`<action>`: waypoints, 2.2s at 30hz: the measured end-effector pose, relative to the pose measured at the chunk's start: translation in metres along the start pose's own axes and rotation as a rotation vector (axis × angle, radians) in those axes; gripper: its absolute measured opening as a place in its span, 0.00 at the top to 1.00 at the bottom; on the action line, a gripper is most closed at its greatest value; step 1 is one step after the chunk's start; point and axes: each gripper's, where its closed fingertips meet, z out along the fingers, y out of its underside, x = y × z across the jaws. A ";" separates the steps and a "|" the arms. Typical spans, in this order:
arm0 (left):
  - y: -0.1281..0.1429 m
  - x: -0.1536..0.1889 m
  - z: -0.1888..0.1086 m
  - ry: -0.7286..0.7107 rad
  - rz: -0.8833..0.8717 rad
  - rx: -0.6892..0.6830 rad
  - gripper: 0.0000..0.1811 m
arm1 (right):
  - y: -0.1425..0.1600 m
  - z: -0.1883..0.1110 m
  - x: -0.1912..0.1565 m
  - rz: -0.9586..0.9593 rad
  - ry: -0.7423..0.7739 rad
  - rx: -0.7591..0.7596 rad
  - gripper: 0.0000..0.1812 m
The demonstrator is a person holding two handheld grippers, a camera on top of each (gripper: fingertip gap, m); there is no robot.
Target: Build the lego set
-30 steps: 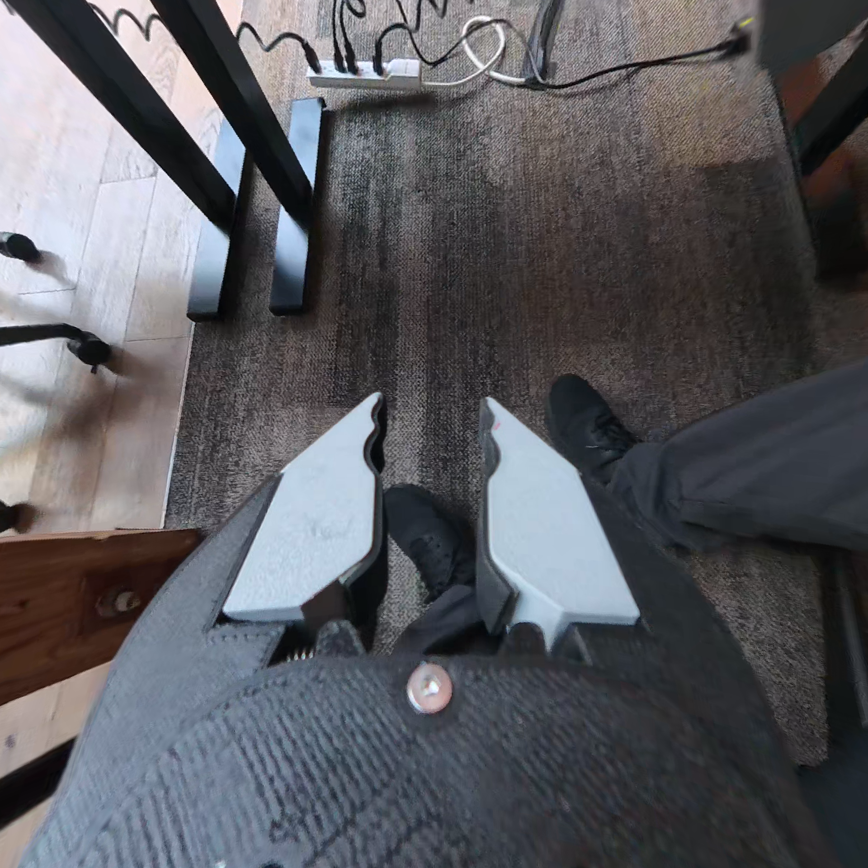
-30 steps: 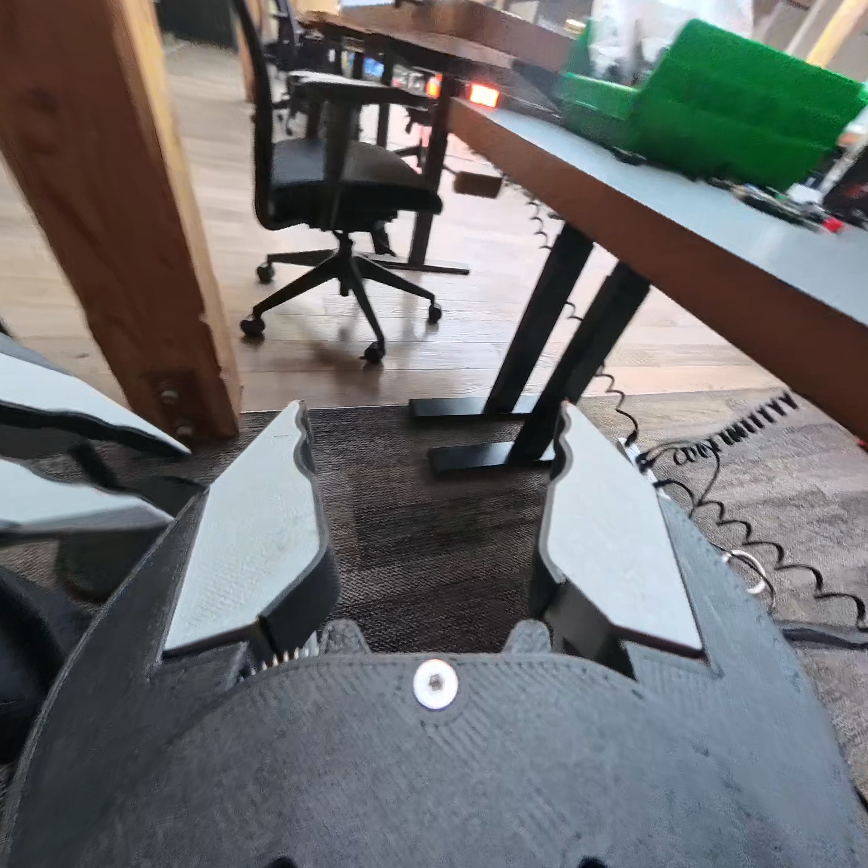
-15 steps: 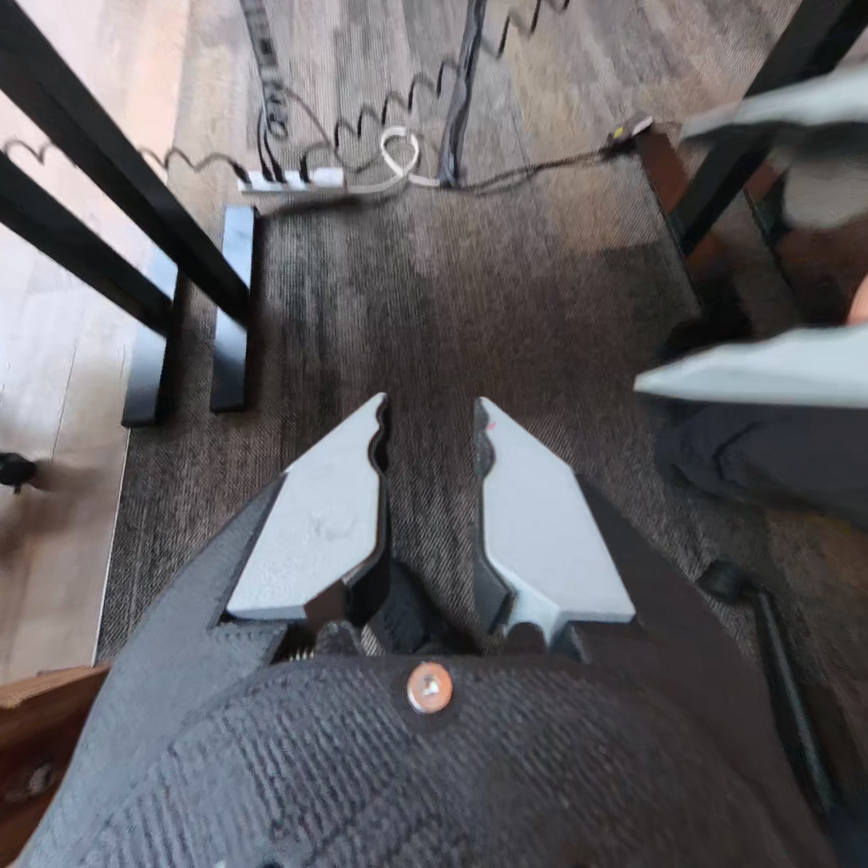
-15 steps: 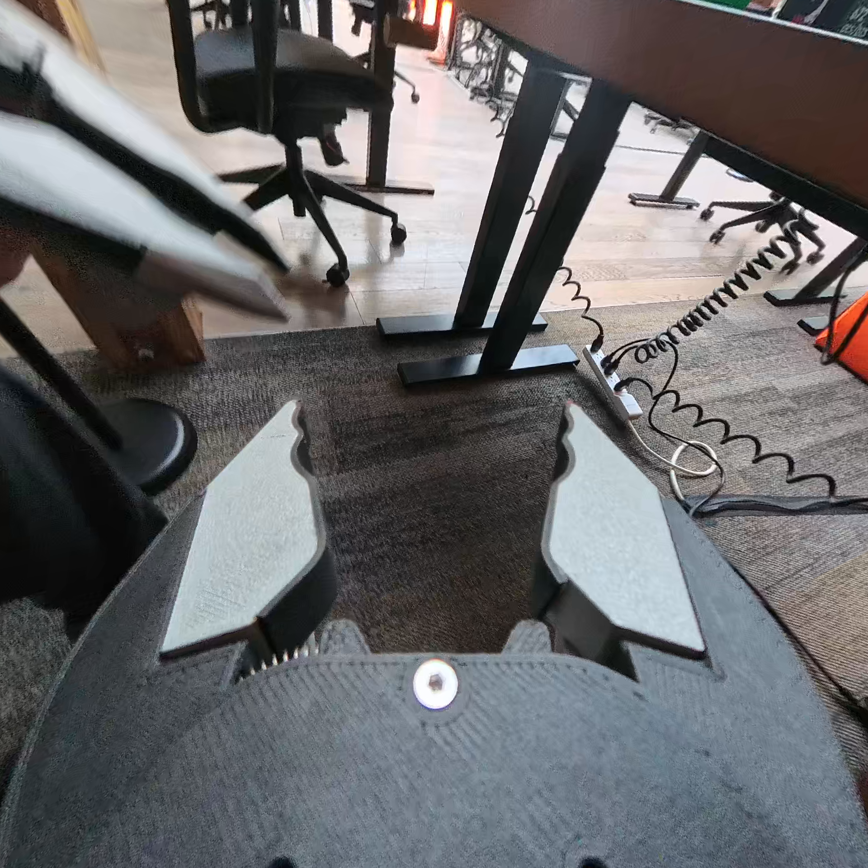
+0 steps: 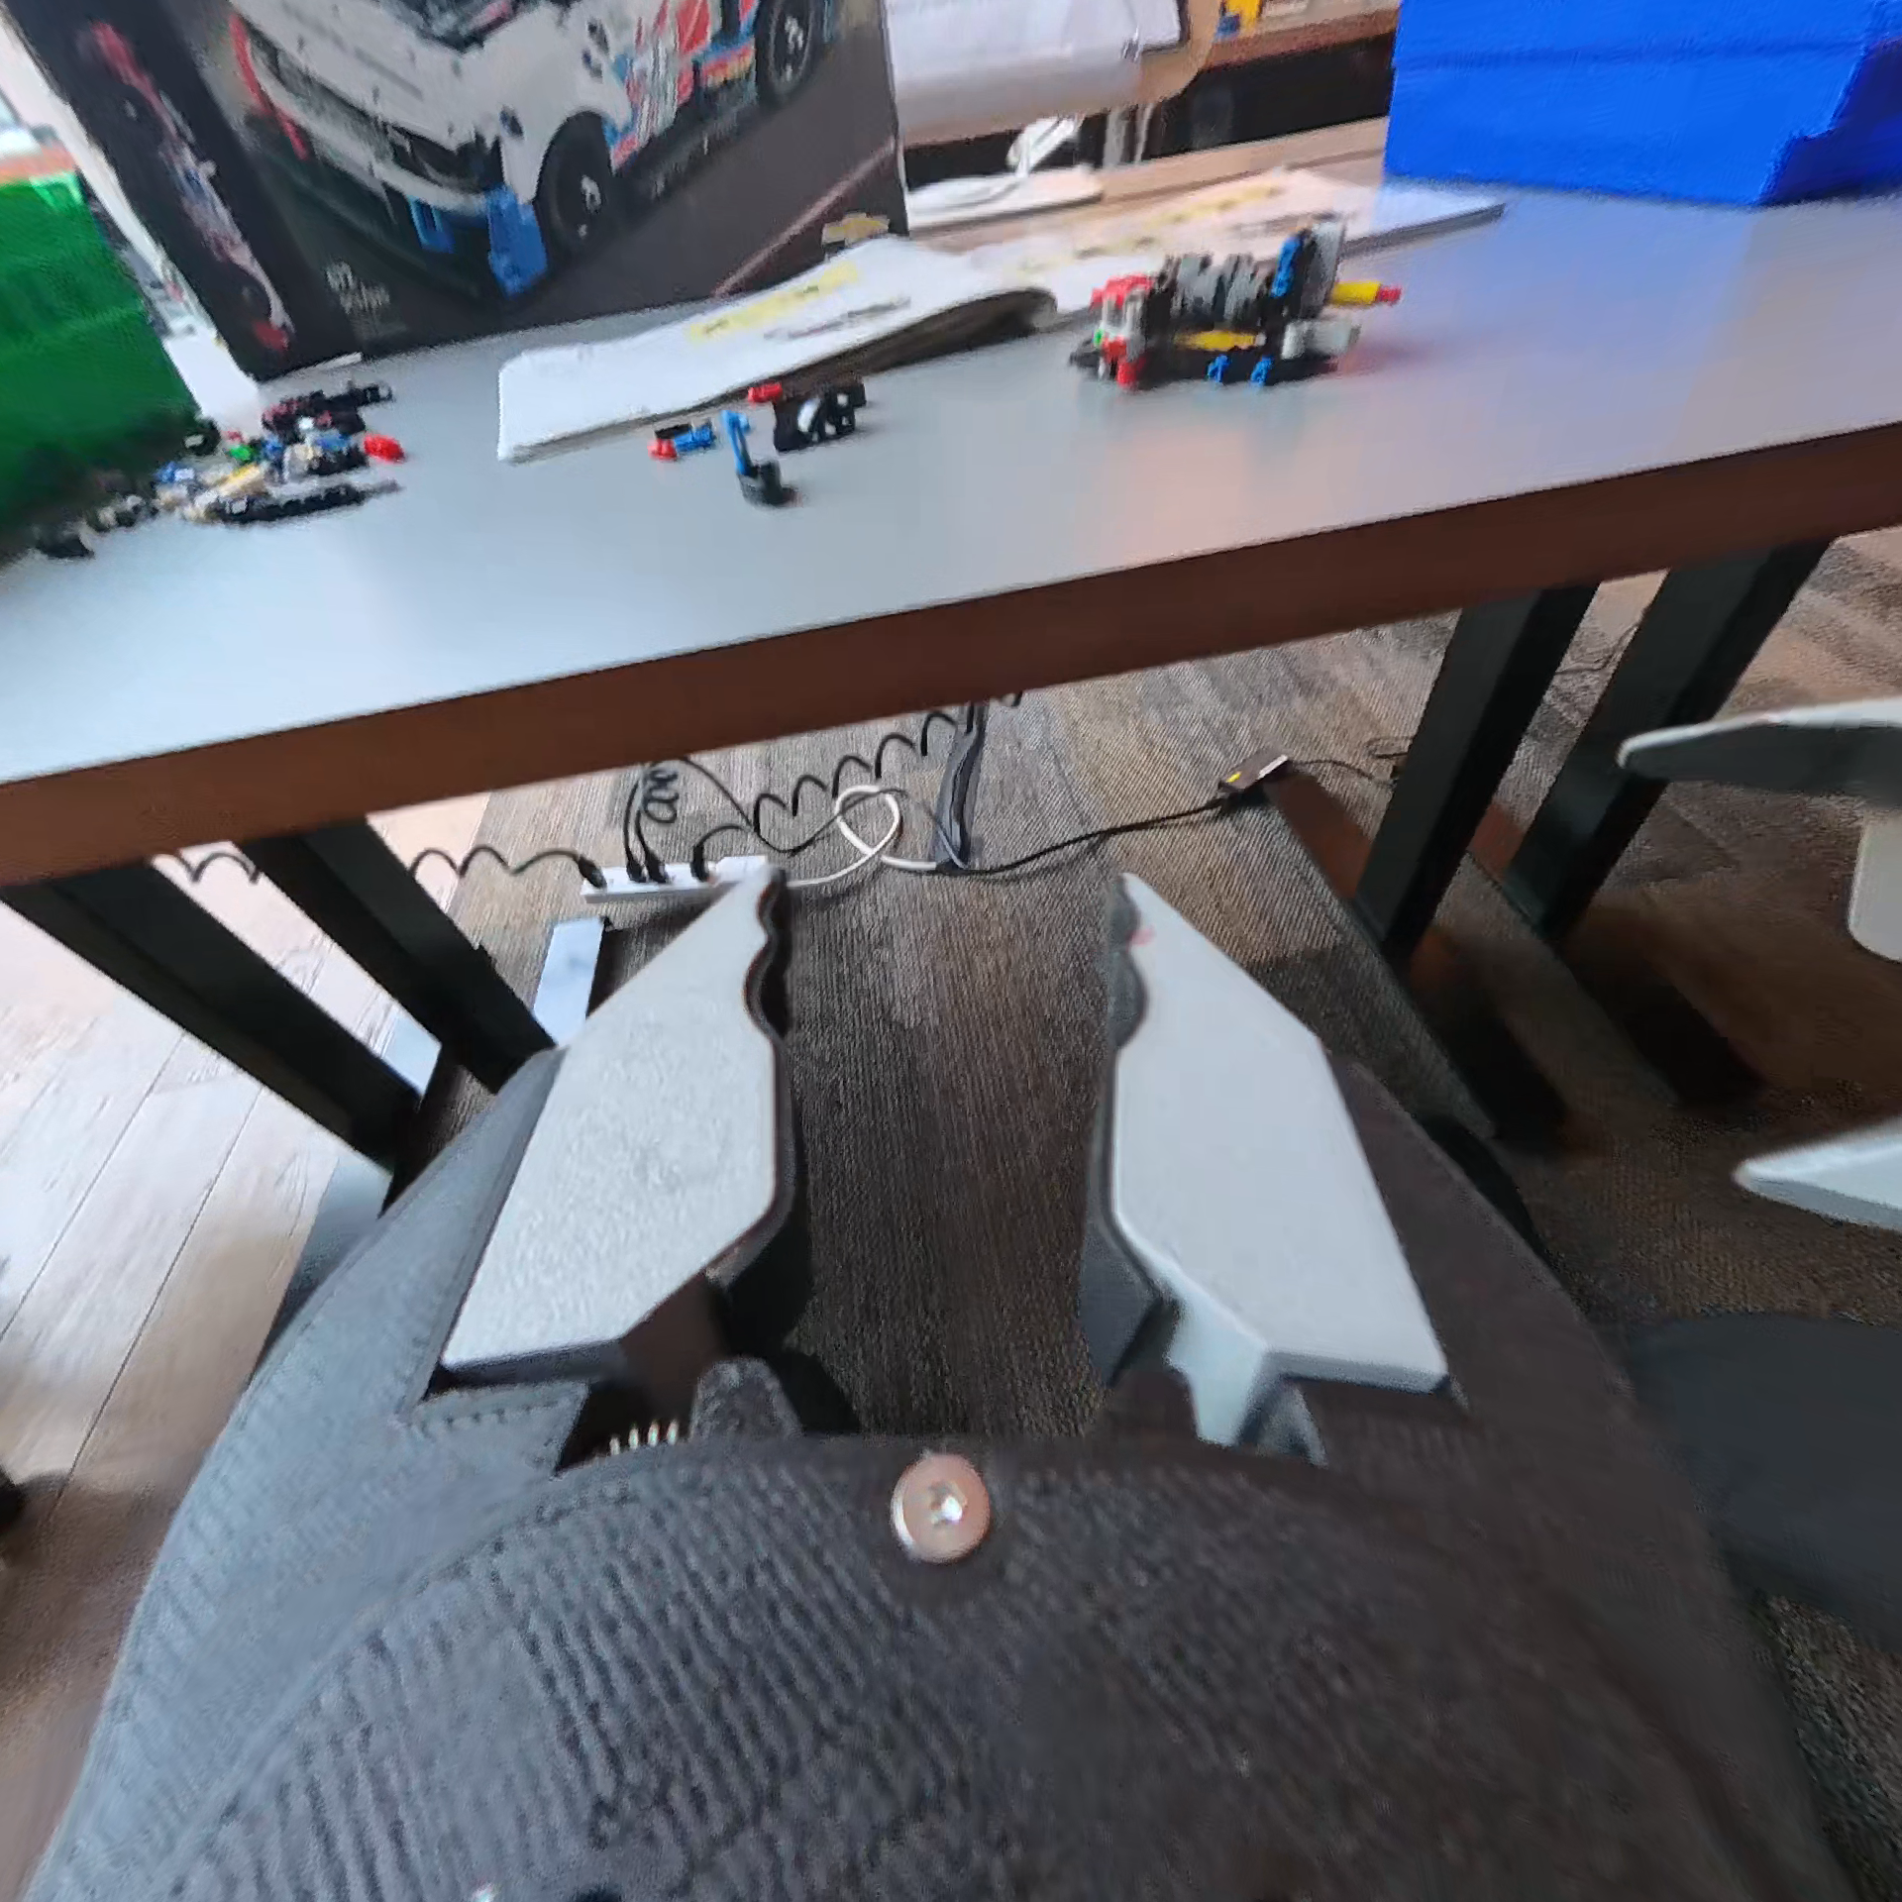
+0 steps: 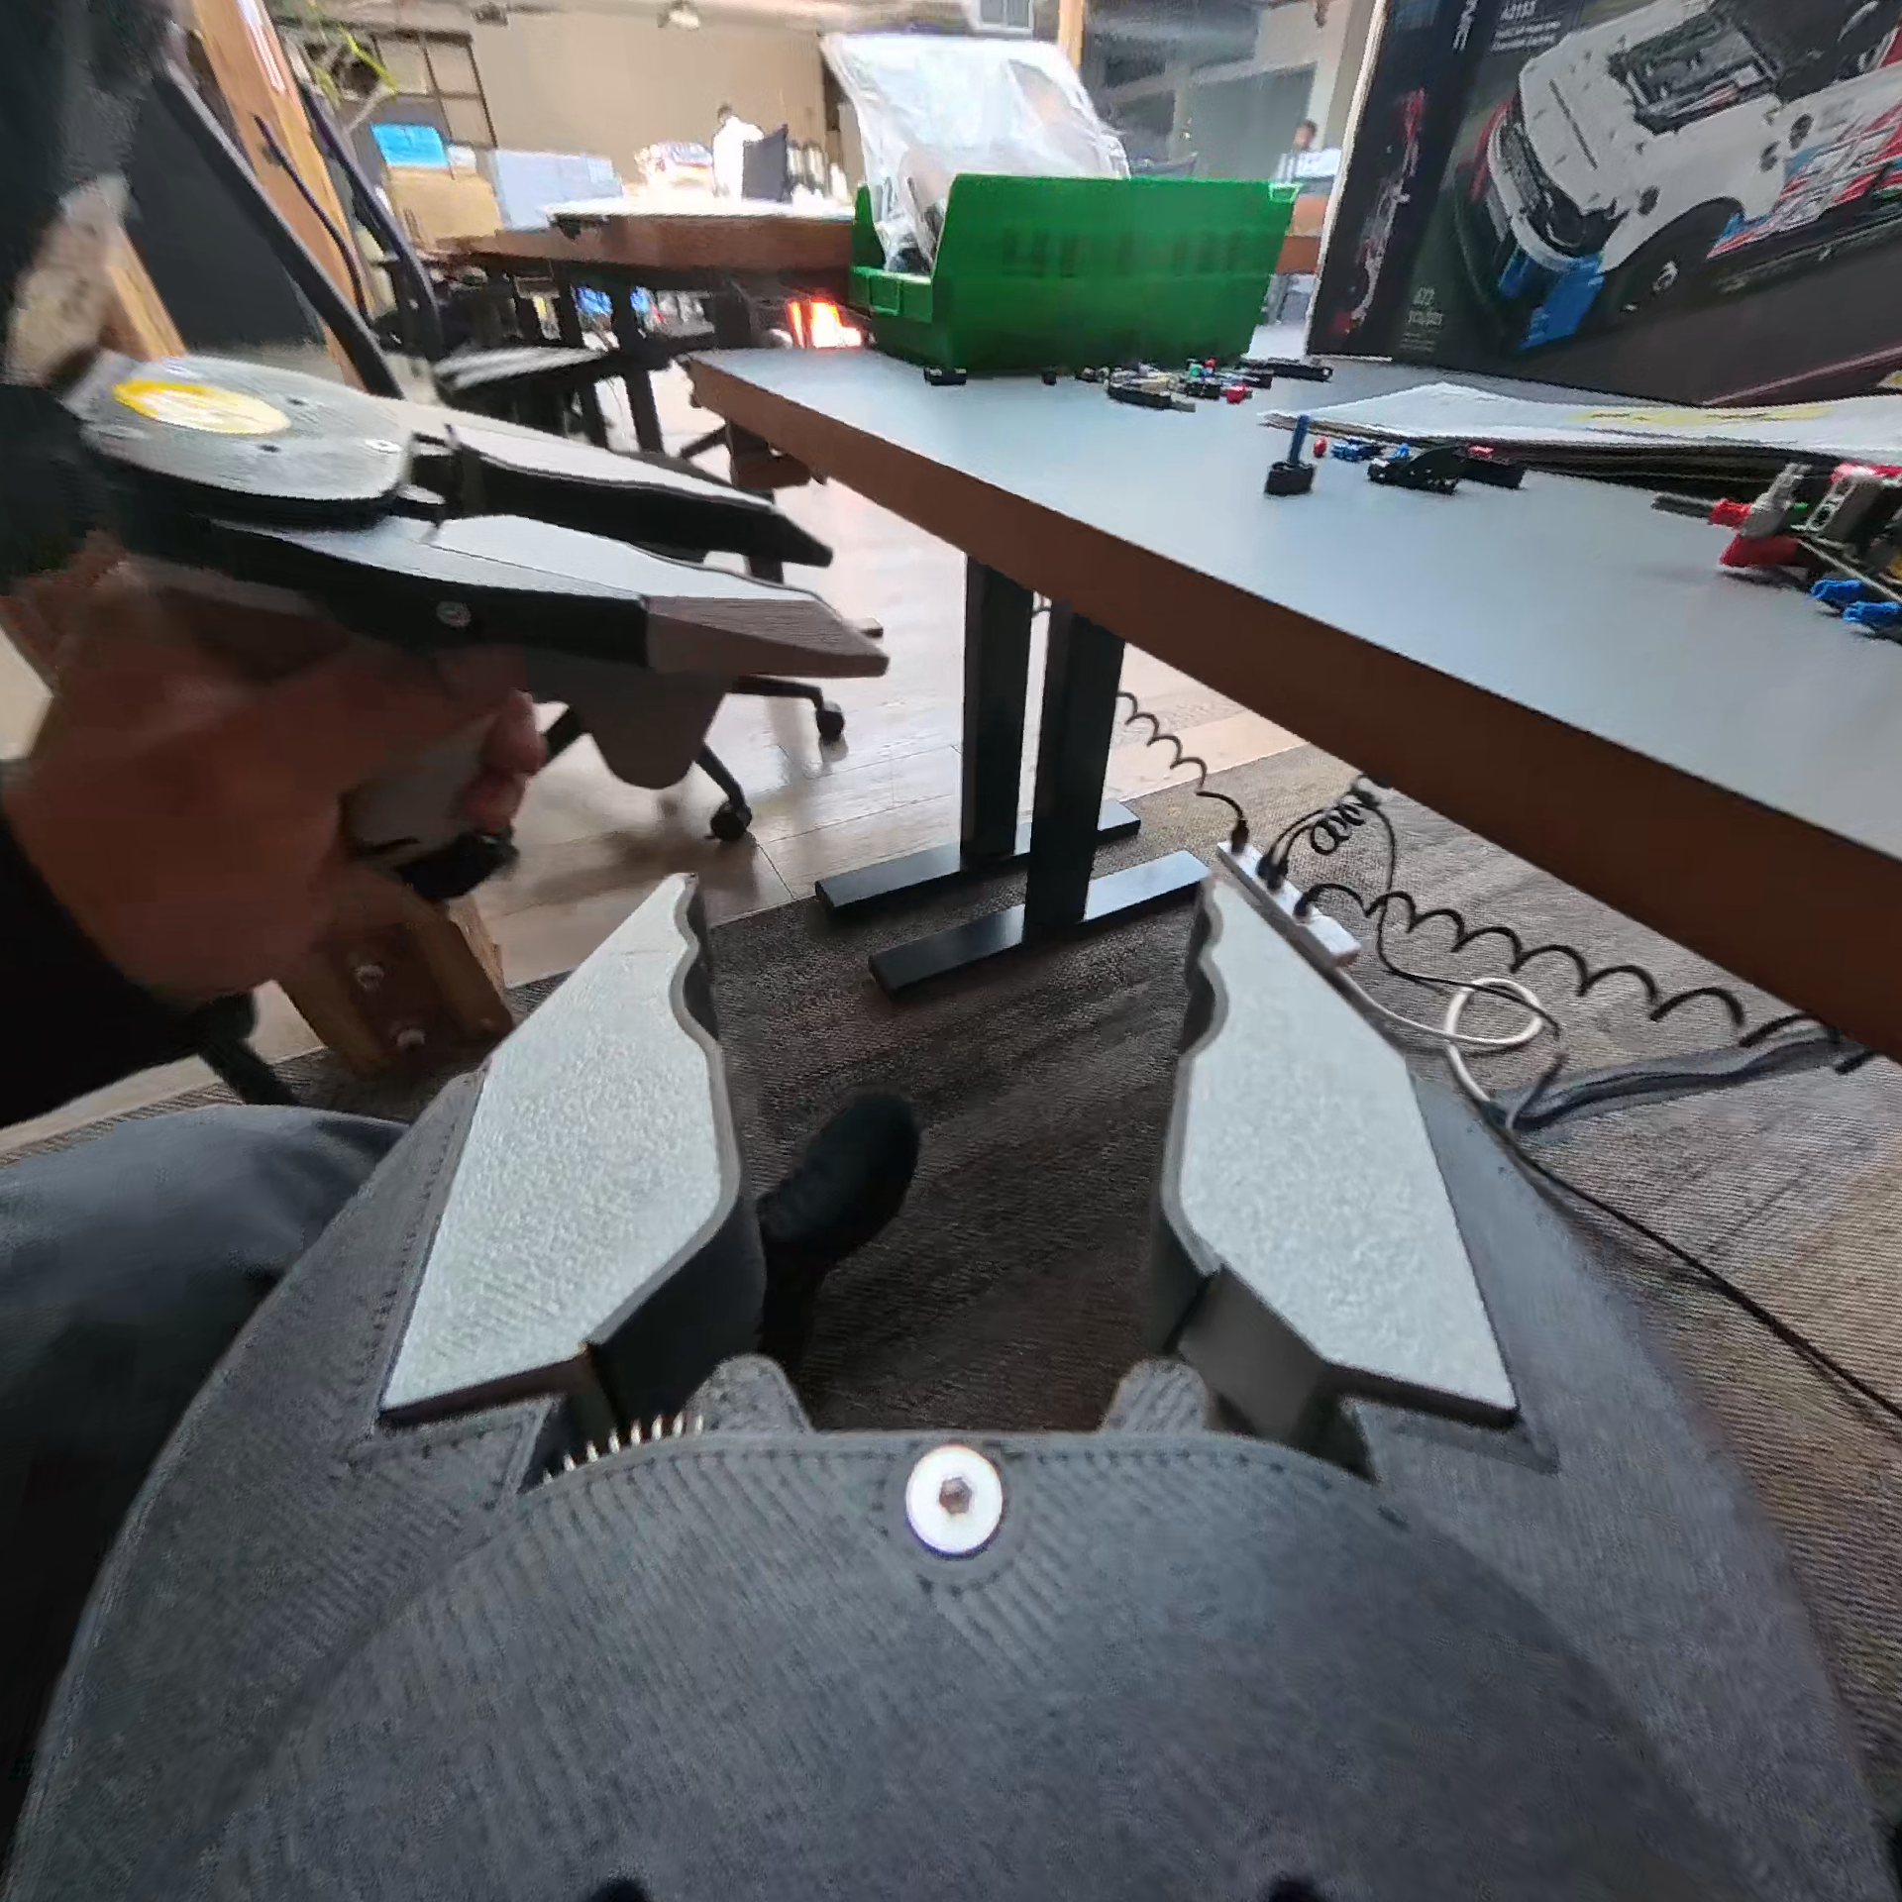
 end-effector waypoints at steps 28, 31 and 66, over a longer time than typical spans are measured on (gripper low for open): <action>-0.036 0.003 -0.034 0.220 -0.116 -0.162 0.63 | -0.081 0.071 0.016 -0.169 -0.242 -0.131 0.65; -0.037 -0.001 -0.049 0.190 -0.119 -0.158 0.63 | -0.106 0.051 0.061 -0.131 -0.188 -0.116 0.67; -0.063 -0.057 0.083 0.166 -0.030 -0.229 0.68 | -0.107 0.099 0.315 -0.142 -0.185 -0.063 0.69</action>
